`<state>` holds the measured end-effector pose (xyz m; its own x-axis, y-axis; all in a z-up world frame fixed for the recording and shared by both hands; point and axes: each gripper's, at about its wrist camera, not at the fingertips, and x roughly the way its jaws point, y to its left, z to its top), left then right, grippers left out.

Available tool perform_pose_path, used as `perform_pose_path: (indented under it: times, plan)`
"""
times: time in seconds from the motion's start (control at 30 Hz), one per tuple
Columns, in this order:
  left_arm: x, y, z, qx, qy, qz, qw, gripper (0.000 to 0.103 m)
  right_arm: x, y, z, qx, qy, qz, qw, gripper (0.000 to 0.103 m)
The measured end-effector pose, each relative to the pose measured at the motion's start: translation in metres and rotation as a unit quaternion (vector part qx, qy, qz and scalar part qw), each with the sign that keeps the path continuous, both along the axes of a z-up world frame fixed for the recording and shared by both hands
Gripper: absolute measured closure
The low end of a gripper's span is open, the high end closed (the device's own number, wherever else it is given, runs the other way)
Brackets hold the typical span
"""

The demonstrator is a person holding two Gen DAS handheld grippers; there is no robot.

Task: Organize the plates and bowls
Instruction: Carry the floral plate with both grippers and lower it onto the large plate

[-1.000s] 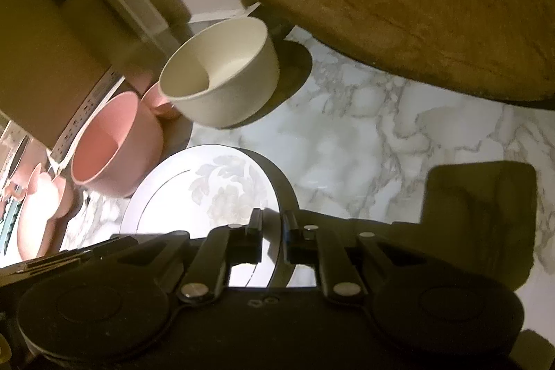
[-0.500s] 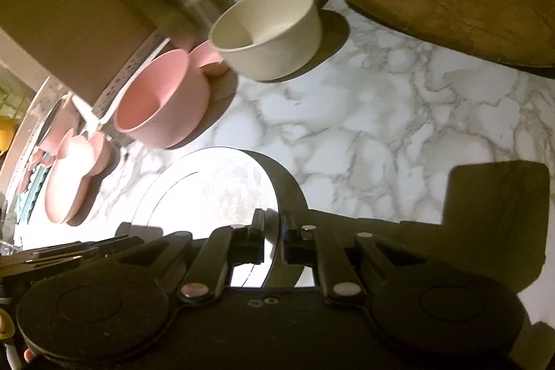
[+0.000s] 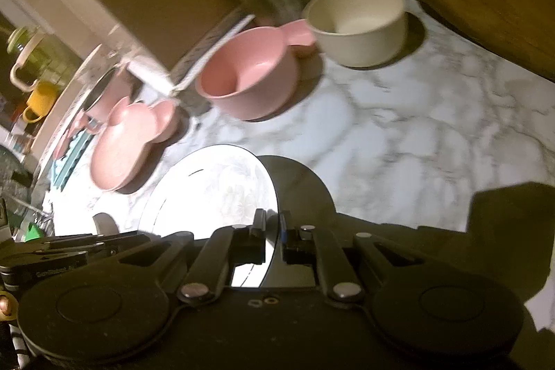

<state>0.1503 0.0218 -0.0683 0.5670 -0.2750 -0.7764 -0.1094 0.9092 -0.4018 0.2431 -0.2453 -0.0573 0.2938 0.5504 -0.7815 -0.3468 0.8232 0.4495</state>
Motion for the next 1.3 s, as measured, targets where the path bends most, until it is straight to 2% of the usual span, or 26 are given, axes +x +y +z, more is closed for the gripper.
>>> perform_pose_path:
  times: [0.3, 0.63, 1.0, 1.3]
  plan:
    - [-0.048, 0.048, 0.015, 0.007, -0.007, 0.056, 0.9984, 0.088, -0.019, 0.055, 0.012, 0.007, -0.009, 0.054, 0.998, 0.097]
    - [-0.107, 0.105, 0.020, 0.014, -0.008, 0.121, 0.9926, 0.088, -0.043, 0.129, 0.017, 0.011, -0.008, 0.121, 0.993, 0.097]
    - [-0.162, 0.155, 0.006, 0.013, 0.005, 0.180, 0.9836, 0.088, -0.079, 0.203, 0.018, 0.007, -0.005, 0.183, 0.983, 0.097]
    - [-0.180, 0.172, -0.014, 0.002, 0.026, 0.197, 0.9800, 0.088, -0.098, 0.230, 0.005, -0.005, 0.010, 0.203, 0.979, 0.097]
